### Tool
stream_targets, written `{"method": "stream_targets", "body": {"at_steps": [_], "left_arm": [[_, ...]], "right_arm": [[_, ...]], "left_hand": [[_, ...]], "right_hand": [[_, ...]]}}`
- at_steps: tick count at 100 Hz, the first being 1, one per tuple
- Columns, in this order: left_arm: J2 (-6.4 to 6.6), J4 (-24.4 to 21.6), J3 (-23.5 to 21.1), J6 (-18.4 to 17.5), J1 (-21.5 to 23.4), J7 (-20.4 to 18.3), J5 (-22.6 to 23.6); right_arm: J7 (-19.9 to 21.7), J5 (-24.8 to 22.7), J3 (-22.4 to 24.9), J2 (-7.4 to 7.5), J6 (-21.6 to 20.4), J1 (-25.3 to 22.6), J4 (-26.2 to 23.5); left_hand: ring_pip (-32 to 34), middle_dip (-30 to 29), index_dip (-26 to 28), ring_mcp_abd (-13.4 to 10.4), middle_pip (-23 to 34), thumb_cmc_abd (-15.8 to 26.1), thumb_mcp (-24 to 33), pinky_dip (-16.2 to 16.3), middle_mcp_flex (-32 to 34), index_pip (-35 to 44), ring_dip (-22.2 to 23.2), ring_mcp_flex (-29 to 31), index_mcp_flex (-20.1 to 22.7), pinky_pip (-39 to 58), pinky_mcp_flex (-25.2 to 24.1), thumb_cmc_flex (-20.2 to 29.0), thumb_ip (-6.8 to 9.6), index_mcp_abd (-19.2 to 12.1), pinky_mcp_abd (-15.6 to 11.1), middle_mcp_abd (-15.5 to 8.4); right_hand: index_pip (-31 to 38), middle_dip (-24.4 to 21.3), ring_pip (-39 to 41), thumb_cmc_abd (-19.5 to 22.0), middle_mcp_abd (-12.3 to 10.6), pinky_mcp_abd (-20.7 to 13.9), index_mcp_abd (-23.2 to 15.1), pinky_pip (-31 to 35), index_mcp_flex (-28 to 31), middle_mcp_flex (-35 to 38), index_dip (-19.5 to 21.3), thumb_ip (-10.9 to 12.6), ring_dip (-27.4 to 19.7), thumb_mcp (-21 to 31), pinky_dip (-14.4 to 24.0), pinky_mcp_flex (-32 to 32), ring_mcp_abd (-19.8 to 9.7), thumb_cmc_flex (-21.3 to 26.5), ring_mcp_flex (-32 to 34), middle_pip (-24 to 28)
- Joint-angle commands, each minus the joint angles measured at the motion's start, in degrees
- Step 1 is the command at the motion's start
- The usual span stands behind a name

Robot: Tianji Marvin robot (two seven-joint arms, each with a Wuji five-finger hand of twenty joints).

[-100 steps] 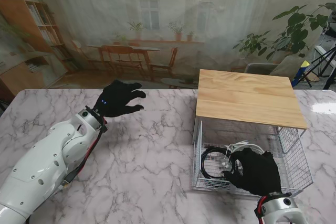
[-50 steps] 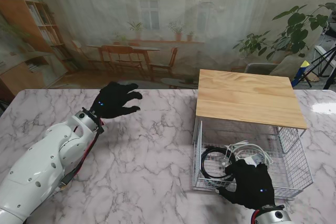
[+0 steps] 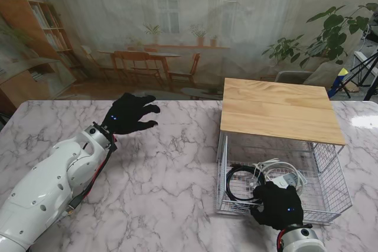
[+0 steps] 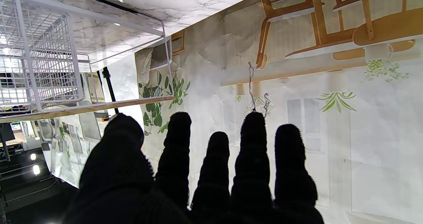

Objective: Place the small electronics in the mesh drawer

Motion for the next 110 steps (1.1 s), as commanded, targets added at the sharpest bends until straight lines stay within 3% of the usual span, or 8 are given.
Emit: {"method": "stream_targets", "body": {"at_steps": [1, 8, 22, 44, 72, 110], "left_arm": [[0.03, 0.29, 0.30, 0.19, -0.30, -0.79, -0.03], [0.02, 0.39, 0.40, 0.19, -0.36, -0.76, -0.06], [0.02, 0.57, 0.55, 0.21, -0.46, -0.72, -0.09], [-0.02, 0.70, 0.75, 0.35, -0.50, -0.71, -0.25], [-0.11, 1.26, 1.37, 0.38, -0.93, -0.34, -0.59], [-0.08, 1.57, 1.80, 0.19, -1.21, -0.48, -0.63]], "right_arm": [[0.66, 0.52, -0.36, 0.03, 0.67, 0.65, 1.02], [0.89, 1.32, -0.68, 0.02, 0.83, 1.38, 1.63], [0.78, 2.90, -1.40, -0.06, 1.25, 2.82, 2.88], [-2.73, 3.46, -1.87, -0.30, 0.23, 5.45, 5.42], [-1.33, 2.65, -1.03, -0.02, -1.85, 8.09, 6.41], [-2.41, 3.55, -2.34, 0.12, -3.03, 14.68, 12.74]], "left_hand": [[1.02, 0.00, -0.25, -0.28, -0.37, 1.98, 0.17, 1.13, -2.36, 0.18, 0.39, -0.88, -0.57, 0.91, -1.12, 1.23, -0.49, 0.97, 1.01, 0.57], [1.02, 0.01, -0.27, -0.30, -0.35, 1.97, 0.16, 1.13, -2.32, 0.21, 0.38, -0.87, -0.52, 0.91, -1.12, 1.23, -0.49, 1.02, 1.03, 0.60], [1.02, 0.01, -0.27, -0.23, -0.33, 1.95, 0.17, 1.09, -2.33, 0.29, 0.38, -0.89, -0.49, 0.87, -1.19, 1.25, -0.49, 0.97, 1.03, 0.48], [0.96, 0.00, -0.32, -0.20, -0.35, 2.05, 0.15, 1.09, -2.31, 0.33, 0.35, -0.96, -0.44, 0.85, -1.23, 1.15, -0.49, 1.05, 1.05, 0.57], [0.98, 0.02, -0.32, -0.22, -0.34, 2.08, 0.17, 1.08, -2.24, 0.44, 0.36, -0.96, -0.37, 0.82, -1.31, 1.17, -0.49, 1.13, 1.10, 0.53], [0.98, 0.03, -0.33, -0.16, -0.33, 2.05, 0.17, 1.10, -2.19, 0.52, 0.36, -0.98, -0.29, 0.84, -1.32, 1.18, -0.49, 1.08, 1.15, 0.52]], "right_hand": [[6.92, 0.96, 8.72, 0.88, -0.57, -1.15, -2.86, 3.24, -0.90, 2.56, -5.23, -3.18, 5.43, 1.17, 0.94, 1.53, -3.38, 5.34, -0.87, 2.17], [15.57, 2.32, 12.57, 2.34, -1.00, -1.12, -4.36, 4.18, -1.76, 6.43, -10.95, -4.43, 7.77, 1.80, 0.05, 3.55, -4.60, 12.83, 0.09, 1.81], [17.17, 4.30, 16.54, 3.98, -1.63, -1.35, -6.21, 6.05, 4.08, 14.08, -11.78, -5.66, 9.82, 9.69, -0.76, 7.74, -4.92, 17.53, 4.42, 0.17], [16.07, 4.91, 18.81, 4.03, -2.19, -0.94, -8.12, 7.86, 9.05, 18.06, -7.56, -6.29, 13.45, 13.17, -1.05, 10.10, -5.04, 18.59, 7.58, 1.26], [15.88, 5.11, 18.90, 3.54, -2.78, -0.97, -9.21, 8.09, 10.77, 19.15, -6.00, -6.43, 13.57, 14.50, -1.28, 10.86, -5.11, 18.91, 8.41, 1.44], [15.19, 5.24, 19.38, 3.58, -3.42, -1.28, -10.33, 7.95, 11.23, 19.57, -5.27, -6.59, 13.57, 14.54, -1.74, 11.69, -5.66, 18.76, 8.53, 1.26]]}}
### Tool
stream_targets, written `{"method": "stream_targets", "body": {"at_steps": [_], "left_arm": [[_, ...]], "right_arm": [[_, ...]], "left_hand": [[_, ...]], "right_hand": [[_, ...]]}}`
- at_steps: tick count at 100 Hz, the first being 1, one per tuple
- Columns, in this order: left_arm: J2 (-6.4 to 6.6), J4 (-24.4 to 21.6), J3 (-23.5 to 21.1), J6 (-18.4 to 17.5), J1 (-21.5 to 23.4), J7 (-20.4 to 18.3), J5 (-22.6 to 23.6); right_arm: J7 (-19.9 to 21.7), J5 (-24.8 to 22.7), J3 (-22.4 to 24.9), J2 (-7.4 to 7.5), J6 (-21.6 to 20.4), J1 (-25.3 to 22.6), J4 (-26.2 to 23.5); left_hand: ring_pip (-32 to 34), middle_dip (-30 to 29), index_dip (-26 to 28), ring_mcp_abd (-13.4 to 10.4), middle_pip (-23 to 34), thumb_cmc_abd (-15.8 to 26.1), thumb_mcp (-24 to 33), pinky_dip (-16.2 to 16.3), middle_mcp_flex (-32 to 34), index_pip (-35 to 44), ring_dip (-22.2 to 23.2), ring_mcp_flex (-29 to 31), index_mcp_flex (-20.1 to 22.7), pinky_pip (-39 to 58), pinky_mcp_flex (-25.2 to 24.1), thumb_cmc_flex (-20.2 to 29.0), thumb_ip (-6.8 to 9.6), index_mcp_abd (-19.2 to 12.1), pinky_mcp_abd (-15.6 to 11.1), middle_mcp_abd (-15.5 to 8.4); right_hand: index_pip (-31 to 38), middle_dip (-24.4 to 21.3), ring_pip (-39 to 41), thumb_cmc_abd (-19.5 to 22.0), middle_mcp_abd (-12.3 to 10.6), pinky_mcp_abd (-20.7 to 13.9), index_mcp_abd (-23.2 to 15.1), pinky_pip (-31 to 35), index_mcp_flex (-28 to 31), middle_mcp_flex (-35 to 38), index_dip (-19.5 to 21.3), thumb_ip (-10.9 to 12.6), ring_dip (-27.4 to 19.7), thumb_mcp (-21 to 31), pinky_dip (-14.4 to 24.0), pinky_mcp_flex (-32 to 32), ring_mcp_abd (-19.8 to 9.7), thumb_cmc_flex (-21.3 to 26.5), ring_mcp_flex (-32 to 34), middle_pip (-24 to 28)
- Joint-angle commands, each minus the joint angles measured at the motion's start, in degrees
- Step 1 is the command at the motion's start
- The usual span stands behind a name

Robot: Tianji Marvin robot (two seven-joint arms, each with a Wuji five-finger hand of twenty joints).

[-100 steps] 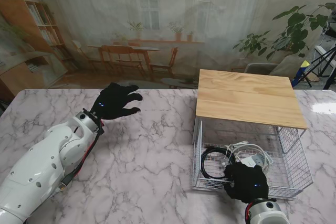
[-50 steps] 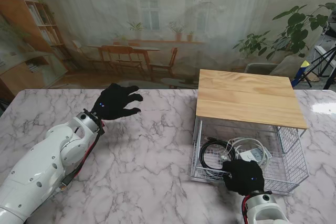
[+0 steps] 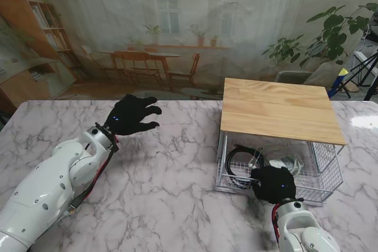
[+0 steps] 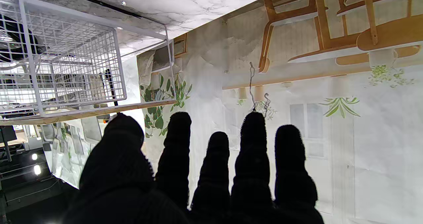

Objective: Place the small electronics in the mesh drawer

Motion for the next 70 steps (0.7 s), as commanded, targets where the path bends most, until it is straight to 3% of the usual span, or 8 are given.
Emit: {"method": "stream_targets", "body": {"at_steps": [1, 70], "left_arm": [[-0.06, 0.26, 0.20, -0.01, -0.26, -0.77, 0.00], [-0.13, 1.17, 1.34, -0.18, -1.19, -0.44, -0.32]], "right_arm": [[-0.29, 0.21, 0.45, 0.16, 0.66, 0.96, 1.56], [1.02, 1.20, -1.34, 0.68, -1.73, 11.98, 10.54]], "left_hand": [[0.98, 0.03, -0.32, -0.21, -0.34, 2.04, 0.17, 1.10, -2.19, 0.49, 0.36, -0.97, -0.27, 0.84, -0.91, 1.19, -0.48, 1.05, 1.12, 0.57], [0.96, 0.04, -0.36, -0.23, -0.35, 2.09, 0.16, 1.07, -2.17, 0.54, 0.34, -0.93, -0.25, 0.77, -0.84, 1.10, -0.50, 1.06, 1.01, 0.52]], "right_hand": [[0.56, 0.55, 5.17, 3.97, -0.37, -0.57, -3.19, 1.78, 2.10, 1.64, 1.51, 3.28, 1.85, 9.85, -0.44, 0.74, -0.72, 8.07, 1.62, 0.78], [0.66, 0.21, 4.61, 5.41, -2.00, -1.32, -5.13, 1.26, 1.05, 1.35, 1.55, 3.45, 1.85, 7.75, -1.01, 0.89, -1.96, 7.65, 0.95, 0.87]]}}
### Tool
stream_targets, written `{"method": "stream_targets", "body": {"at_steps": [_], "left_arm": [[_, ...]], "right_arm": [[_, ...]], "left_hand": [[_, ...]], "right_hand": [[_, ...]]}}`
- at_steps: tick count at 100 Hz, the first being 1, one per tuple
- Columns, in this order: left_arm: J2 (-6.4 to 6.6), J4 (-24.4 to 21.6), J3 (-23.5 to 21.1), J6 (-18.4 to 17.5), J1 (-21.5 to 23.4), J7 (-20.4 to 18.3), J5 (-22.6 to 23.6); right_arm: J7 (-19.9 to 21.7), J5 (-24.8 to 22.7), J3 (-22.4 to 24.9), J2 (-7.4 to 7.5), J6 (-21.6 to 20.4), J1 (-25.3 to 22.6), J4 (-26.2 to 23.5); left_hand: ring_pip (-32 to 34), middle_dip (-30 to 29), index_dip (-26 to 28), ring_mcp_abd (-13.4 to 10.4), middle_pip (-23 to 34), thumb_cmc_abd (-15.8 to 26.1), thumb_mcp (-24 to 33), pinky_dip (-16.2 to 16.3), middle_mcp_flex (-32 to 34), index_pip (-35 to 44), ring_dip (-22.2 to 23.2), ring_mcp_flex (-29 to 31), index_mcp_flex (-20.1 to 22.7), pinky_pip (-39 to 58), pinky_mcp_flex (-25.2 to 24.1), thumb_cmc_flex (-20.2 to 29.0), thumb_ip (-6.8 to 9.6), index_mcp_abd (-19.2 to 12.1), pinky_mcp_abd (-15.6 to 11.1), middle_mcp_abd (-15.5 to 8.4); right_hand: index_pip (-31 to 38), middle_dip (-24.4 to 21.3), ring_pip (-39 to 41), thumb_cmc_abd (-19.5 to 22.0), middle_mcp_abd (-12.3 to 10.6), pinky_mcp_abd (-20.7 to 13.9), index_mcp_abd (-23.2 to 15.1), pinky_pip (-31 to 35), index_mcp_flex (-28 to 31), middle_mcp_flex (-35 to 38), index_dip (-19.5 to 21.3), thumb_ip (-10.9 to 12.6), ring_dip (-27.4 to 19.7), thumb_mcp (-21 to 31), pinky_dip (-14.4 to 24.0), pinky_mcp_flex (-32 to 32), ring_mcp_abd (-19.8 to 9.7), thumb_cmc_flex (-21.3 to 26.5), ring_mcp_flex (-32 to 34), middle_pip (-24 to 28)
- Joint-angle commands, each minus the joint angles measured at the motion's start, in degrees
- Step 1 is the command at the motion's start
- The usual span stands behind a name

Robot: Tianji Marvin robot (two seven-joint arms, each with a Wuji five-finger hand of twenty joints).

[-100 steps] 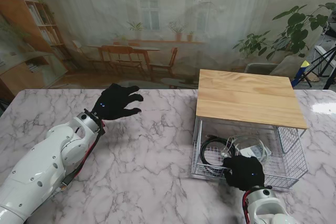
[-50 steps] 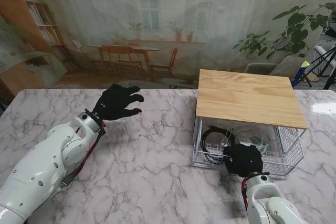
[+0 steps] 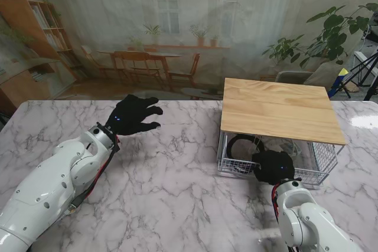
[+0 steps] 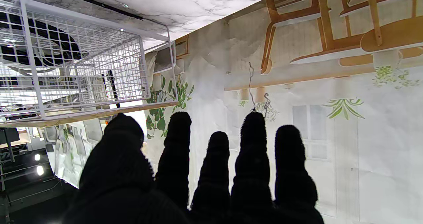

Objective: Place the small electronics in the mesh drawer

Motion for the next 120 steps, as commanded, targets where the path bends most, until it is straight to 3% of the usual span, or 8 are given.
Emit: {"method": "stream_targets", "body": {"at_steps": [1, 63, 70, 74, 85, 91, 97, 120], "left_arm": [[-0.14, 0.24, 0.21, -0.10, -0.27, -0.75, -0.13], [-0.18, 0.70, 0.83, -0.19, -0.82, -0.93, -0.42], [-0.17, 0.64, 0.76, -0.17, -0.74, -1.01, -0.41], [-0.17, 0.62, 0.72, -0.17, -0.70, -0.97, -0.41], [-0.12, 0.72, 0.67, -0.29, -0.71, -0.75, -0.22], [-0.10, 0.76, 0.63, -0.35, -0.70, -0.70, -0.15], [-0.14, 0.82, 0.64, -0.33, -0.70, -0.59, -0.24], [-0.22, 1.00, 1.20, -0.12, -0.82, -0.65, -0.56]], "right_arm": [[0.27, 0.05, 0.42, 0.49, 0.46, 1.51, 1.85], [-2.22, 2.92, -3.36, 0.21, 1.81, 10.10, 11.13], [-2.11, 2.92, -3.66, 0.25, 1.99, 10.49, 11.60], [-1.51, 2.73, -3.68, 0.36, 2.07, 10.39, 11.42], [0.38, 1.37, -3.00, 0.75, 1.43, 9.03, 10.07], [0.87, 0.38, -2.24, 0.93, 0.68, 7.86, 9.08], [-0.48, -0.10, -1.69, 0.90, -0.35, 7.09, 8.92], [-3.92, -1.03, 0.62, 0.67, -3.38, 3.36, 5.58]], "left_hand": [[0.96, 0.04, -0.36, -0.22, -0.35, 2.09, 0.16, 1.07, -2.16, 0.45, 0.34, -0.91, -0.26, 0.76, -0.83, 1.09, -0.50, 1.05, 1.03, 0.54], [0.93, 0.04, -0.39, -0.25, -0.37, 2.16, 0.15, 1.10, -2.11, 0.43, 0.34, -0.94, -0.25, 0.76, -0.89, 1.03, -0.51, 1.06, 1.09, 0.48], [0.92, 0.05, -0.39, -0.21, -0.37, 2.18, 0.17, 1.10, -2.11, 0.43, 0.34, -0.95, -0.24, 0.75, -0.89, 1.05, -0.50, 1.08, 1.07, 0.48], [0.93, 0.05, -0.40, -0.26, -0.37, 2.20, 0.15, 1.09, -2.10, 0.43, 0.34, -0.94, -0.22, 0.73, -0.94, 1.02, -0.51, 1.08, 1.09, 0.47], [0.92, 0.05, -0.42, -0.17, -0.37, 2.15, 0.16, 1.12, -2.07, 0.39, 0.33, -0.94, -0.26, 0.78, -0.96, 1.06, -0.50, 1.07, 1.11, 0.52], [0.96, 0.05, -0.61, -0.19, -0.35, 2.25, 0.15, 1.12, -2.01, 0.05, 0.35, -0.85, -0.75, 0.79, -0.84, 0.99, -0.51, 1.11, 1.02, 0.55], [0.94, 0.06, -1.19, -0.21, -0.34, 2.72, 0.09, 1.10, -1.96, -0.84, 0.34, -0.86, -1.71, 0.78, -0.82, 0.73, -0.52, 1.46, 1.05, 0.48], [0.94, 0.03, -3.03, -0.20, -0.33, 3.40, -0.10, 1.07, -2.00, -3.11, 0.32, -0.75, -2.11, 0.74, -0.82, 0.46, -0.54, 1.96, 1.02, 0.50]], "right_hand": [[1.33, -0.11, 4.39, 5.46, -0.06, -1.29, -3.63, 1.23, 0.74, 0.64, 0.98, 5.21, 1.69, 7.70, -0.82, 0.32, -0.83, 7.69, 0.95, 0.87], [2.57, -3.69, -0.68, 7.58, -1.38, -2.67, -5.64, -2.00, -1.00, -1.05, -0.25, 5.87, -0.52, 4.48, -2.08, -0.92, -0.93, 7.58, -1.72, -2.38], [2.33, -5.41, -4.36, 8.05, -1.52, -2.62, -5.90, -4.12, -2.06, -2.45, -0.83, 5.97, -2.18, 3.67, -2.80, -2.77, -0.52, 7.43, -3.06, -4.36], [2.92, -6.76, -8.17, 8.30, -1.36, -1.93, -5.69, -6.14, -5.59, -4.79, -3.23, 6.49, -6.67, 0.96, -3.10, -5.67, -0.37, 6.54, -5.05, -6.07], [1.85, -14.25, -23.46, 6.77, 0.21, 2.42, -2.25, -13.45, -15.87, -16.67, -7.19, 6.02, -18.59, -5.39, -4.53, -15.84, 4.61, -2.34, -12.62, -8.58], [-11.77, -19.96, -26.49, 8.56, 0.97, 2.67, 2.16, -17.76, -16.90, -23.17, 1.25, 11.77, -21.63, -3.39, -6.54, -19.82, 5.74, -13.99, -19.92, -11.56], [-15.78, -21.84, -28.17, 9.38, 0.71, 2.15, 3.54, -20.33, -20.41, -26.98, 2.76, 12.30, -22.67, -5.64, -7.81, -22.05, 5.83, -19.30, -24.69, -13.34], [-19.31, -23.45, -31.09, 12.44, 0.47, 1.60, 5.72, -23.04, -26.22, -32.63, 1.43, 13.14, -29.54, -12.64, -8.69, -24.66, 6.89, -22.83, -29.28, -16.04]]}}
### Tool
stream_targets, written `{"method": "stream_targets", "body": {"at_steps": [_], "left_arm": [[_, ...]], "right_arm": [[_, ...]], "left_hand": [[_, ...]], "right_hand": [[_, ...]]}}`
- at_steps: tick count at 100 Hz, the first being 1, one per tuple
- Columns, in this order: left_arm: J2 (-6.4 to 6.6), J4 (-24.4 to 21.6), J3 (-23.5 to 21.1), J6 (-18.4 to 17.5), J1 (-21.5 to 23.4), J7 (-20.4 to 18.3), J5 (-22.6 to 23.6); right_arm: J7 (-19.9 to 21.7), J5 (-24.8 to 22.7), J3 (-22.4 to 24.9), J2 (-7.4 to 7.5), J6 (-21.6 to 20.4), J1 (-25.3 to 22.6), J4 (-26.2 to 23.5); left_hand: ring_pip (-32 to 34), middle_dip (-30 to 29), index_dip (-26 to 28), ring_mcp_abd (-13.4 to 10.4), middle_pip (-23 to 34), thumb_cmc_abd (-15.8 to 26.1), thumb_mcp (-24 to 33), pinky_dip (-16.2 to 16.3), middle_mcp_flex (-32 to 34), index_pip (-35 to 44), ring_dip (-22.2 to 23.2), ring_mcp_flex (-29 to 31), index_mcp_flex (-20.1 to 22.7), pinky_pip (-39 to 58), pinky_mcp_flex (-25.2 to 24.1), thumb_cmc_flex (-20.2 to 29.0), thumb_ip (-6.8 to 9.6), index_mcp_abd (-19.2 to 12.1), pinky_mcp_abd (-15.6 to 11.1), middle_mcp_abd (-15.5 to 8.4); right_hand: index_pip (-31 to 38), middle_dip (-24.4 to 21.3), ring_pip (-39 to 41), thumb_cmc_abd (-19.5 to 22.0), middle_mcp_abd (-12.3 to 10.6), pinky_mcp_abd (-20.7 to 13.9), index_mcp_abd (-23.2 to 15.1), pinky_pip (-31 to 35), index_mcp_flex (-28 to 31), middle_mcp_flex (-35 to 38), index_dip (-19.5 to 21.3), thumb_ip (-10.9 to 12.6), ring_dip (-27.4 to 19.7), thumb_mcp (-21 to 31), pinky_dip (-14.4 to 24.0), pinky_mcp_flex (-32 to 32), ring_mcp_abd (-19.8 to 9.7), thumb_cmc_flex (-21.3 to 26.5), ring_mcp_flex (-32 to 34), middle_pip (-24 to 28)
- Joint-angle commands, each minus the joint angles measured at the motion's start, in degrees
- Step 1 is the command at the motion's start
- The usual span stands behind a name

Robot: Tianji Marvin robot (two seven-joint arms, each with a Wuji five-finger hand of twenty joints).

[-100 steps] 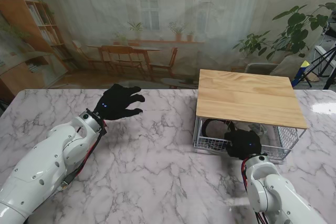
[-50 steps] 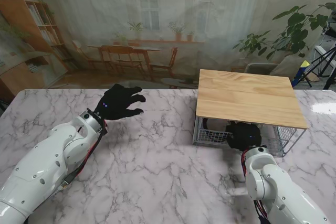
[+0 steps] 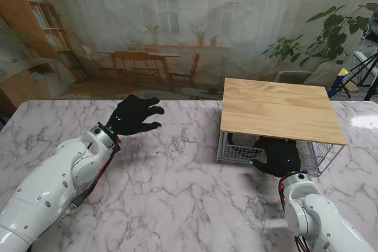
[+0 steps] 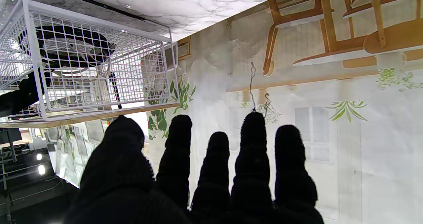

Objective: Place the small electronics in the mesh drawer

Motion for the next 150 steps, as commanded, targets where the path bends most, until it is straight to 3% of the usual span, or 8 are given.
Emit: {"method": "stream_targets", "body": {"at_steps": [1, 20, 55, 72, 79, 97, 120, 150], "left_arm": [[-0.17, 0.29, 0.42, 0.08, -0.20, -0.75, -0.15], [-0.20, 0.27, 0.47, 0.24, -0.08, -0.84, -0.28], [-1.14, -3.69, -1.22, 1.78, 2.48, -3.57, -3.79], [-2.92, -8.64, -2.55, 3.70, 5.15, -6.83, -12.39], [-3.61, -11.08, -2.91, 4.75, 6.90, -8.08, -16.59], [-4.59, -16.14, -4.03, 7.08, 13.50, -13.18, -28.55], [-5.66, -16.66, -6.54, 7.27, 19.18, -11.31, -34.98], [-5.59, -14.86, -8.24, 6.52, 20.00, -10.80, -34.51]], "right_arm": [[0.24, -0.42, 0.28, -0.03, -0.56, -1.54, -1.68], [0.16, -0.58, 2.23, -0.24, -2.74, -6.30, -7.47], [-1.69, 6.06, 4.66, -1.86, -7.20, -15.26, -22.04], [-1.28, 12.40, 3.69, -2.73, -10.17, -12.61, -26.68], [-1.42, 14.90, 1.79, -3.05, -10.44, -9.58, -26.49], [-4.21, 21.21, -3.04, -4.19, -12.65, -2.86, -20.59], [-8.77, 25.49, -5.20, -5.41, -17.33, 0.88, -10.29], [-7.93, 27.93, -5.01, -5.56, -18.20, 1.91, -6.66]], "left_hand": [[0.96, 0.03, -0.83, -0.18, -0.31, 2.44, -0.11, 1.07, -1.96, -1.11, 0.33, -0.72, -1.23, 0.75, -0.78, 0.45, -0.54, 1.20, 1.00, 0.48], [0.92, 0.07, -0.87, -0.11, -0.18, 2.39, -0.12, 1.09, -1.58, -1.26, 0.31, -0.71, -1.10, 0.79, -0.76, 0.48, -0.54, 1.11, 1.13, 0.42], [0.63, 1.33, -2.71, 0.23, 1.70, 3.04, -0.41, 0.98, 5.30, -2.94, 0.08, 0.30, -0.64, 0.28, -1.09, -0.13, -0.66, 1.56, 2.09, -0.44], [0.11, 1.43, -1.23, 0.79, 1.05, 2.21, -0.21, 0.95, 5.89, -1.63, -0.11, -0.18, 1.66, -0.24, -1.72, 0.33, -0.69, 1.50, 2.73, 0.46], [-0.52, 1.15, -1.54, 1.07, -0.02, 2.56, -0.33, 0.89, 4.60, -2.77, -0.39, -1.26, 1.11, -0.71, -2.17, 0.17, -0.85, 1.63, 2.93, 0.84], [-4.31, -3.84, -11.23, 2.12, -6.99, 3.95, -0.77, -0.52, -5.97, -16.79, -3.75, -6.83, -10.36, -5.79, -4.82, -1.33, -1.34, 1.96, 2.42, 2.63], [-1.54, 0.08, -6.03, 2.56, -1.71, 3.51, -0.51, 1.24, 3.90, -8.05, -2.37, -4.22, 2.37, -4.41, -4.32, 0.46, -1.05, 3.78, 3.45, 1.97], [-0.72, 2.19, -1.63, 2.85, -0.46, 3.29, -0.43, 2.41, 5.16, -4.48, -0.98, -3.50, 3.21, -3.14, -4.56, 1.36, -0.90, 4.14, 3.97, 1.88]], "right_hand": [[-1.01, -0.69, -3.95, 1.67, 0.27, 0.66, 1.39, -1.16, -1.88, -1.74, -0.10, 1.52, -1.75, -1.56, -0.55, -1.29, 1.20, -2.59, -1.85, -1.26], [-0.85, -0.63, -3.17, 2.83, 0.42, 1.20, 1.45, -1.26, -0.63, -0.16, -0.05, 1.95, -4.60, -3.07, -0.22, -1.06, 1.51, -1.48, -0.17, -0.83], [0.38, 0.49, 1.84, 4.83, 2.57, 2.95, 2.00, 2.75, 9.49, 11.67, 0.88, 2.74, 5.80, -5.80, 1.56, 3.27, 1.41, 0.84, 8.51, 1.66], [-1.46, -0.11, 0.95, 6.47, 2.20, 2.92, 1.36, 2.09, 10.84, 12.40, 0.73, 2.97, 6.58, -8.58, 1.15, 2.92, 1.62, 1.18, 7.80, -1.36], [-2.09, -0.42, 0.36, 6.88, 1.64, 2.76, 0.85, 1.71, 9.90, 11.50, 0.67, 2.95, 6.30, -9.26, 0.98, 2.65, 1.34, 0.74, 6.77, -2.23], [-2.46, -0.86, -0.41, 7.89, -0.13, 2.22, -0.49, 1.12, 8.31, 10.09, 0.95, 2.96, 5.47, -10.97, 0.72, 2.36, 0.05, -0.06, 5.50, -3.13], [-1.82, -1.04, -1.56, 8.57, -1.66, 1.99, -1.05, 0.05, 7.03, 9.08, 1.62, 3.33, 2.45, -12.66, 0.49, 1.88, -1.00, 0.38, 4.42, -3.10], [-0.86, -0.76, -1.36, 8.56, -1.88, 1.90, -1.02, -0.23, 7.43, 9.76, 1.78, 3.55, 0.87, -12.22, 0.54, 2.02, -1.11, 0.98, 5.13, -2.30]]}}
